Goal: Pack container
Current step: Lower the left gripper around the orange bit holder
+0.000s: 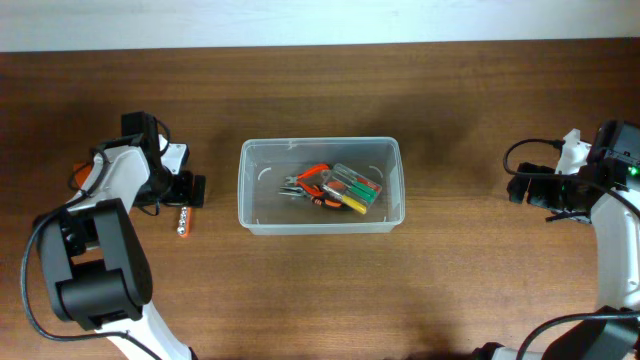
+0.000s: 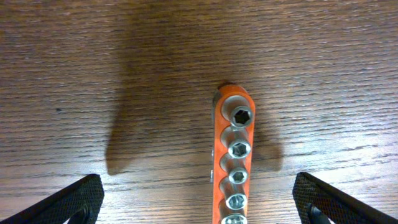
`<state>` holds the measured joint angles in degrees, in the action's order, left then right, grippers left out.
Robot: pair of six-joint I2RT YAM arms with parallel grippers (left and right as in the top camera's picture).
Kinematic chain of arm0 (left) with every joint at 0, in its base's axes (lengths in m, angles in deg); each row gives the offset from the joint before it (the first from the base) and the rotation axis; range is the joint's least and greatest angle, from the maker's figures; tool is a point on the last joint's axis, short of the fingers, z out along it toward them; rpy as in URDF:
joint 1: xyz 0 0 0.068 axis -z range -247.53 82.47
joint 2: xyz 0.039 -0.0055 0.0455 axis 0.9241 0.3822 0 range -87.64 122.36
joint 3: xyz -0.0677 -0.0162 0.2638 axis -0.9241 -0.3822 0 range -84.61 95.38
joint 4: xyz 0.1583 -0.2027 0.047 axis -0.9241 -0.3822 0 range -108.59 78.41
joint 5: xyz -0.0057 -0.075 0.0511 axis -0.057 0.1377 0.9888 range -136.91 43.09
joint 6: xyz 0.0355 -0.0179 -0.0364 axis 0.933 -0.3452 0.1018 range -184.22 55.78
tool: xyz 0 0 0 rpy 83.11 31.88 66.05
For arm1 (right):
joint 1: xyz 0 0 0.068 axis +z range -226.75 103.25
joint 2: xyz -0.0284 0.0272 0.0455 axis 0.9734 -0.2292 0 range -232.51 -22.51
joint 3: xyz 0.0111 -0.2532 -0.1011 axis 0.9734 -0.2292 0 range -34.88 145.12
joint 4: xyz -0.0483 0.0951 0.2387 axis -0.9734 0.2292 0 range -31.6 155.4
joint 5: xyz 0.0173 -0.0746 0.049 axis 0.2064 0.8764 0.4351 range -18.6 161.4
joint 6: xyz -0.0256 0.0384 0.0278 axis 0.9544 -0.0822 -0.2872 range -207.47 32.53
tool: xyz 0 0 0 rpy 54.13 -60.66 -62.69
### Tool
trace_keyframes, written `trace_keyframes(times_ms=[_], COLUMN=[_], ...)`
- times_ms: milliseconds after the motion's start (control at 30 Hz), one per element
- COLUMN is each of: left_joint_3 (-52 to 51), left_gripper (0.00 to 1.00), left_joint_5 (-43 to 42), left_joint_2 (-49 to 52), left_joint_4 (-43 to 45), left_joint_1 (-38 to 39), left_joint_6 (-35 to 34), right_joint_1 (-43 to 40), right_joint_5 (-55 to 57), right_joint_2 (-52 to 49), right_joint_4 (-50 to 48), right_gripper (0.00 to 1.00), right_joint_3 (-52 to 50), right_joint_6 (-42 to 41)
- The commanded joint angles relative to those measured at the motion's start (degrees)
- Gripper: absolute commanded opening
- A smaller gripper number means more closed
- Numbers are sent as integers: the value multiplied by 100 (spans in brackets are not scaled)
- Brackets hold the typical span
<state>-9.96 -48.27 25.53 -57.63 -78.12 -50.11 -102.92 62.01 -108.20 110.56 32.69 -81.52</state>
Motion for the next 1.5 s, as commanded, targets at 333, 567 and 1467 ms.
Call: trace_keyframes(times_ms=[333,567,1467], left_joint_3=[81,70,37], left_gripper=[99,99,99], left_joint_5=[-356,-170,114], left_joint_2=[35,42,42], left_joint_4=[-81,-63,-90], left_joint_1=[-7,-7,0], left_joint_6=[33,28,-57], right_joint_1=[-15,-15,-15], right_joint_5=[-52,-52,-52], right_joint_2=[-4,-4,-4], right_joint_4=[-17,-17,-17], right_gripper=[99,99,99], right_joint_3=[-9,-9,-9], right_joint_6=[-46,-46,-44])
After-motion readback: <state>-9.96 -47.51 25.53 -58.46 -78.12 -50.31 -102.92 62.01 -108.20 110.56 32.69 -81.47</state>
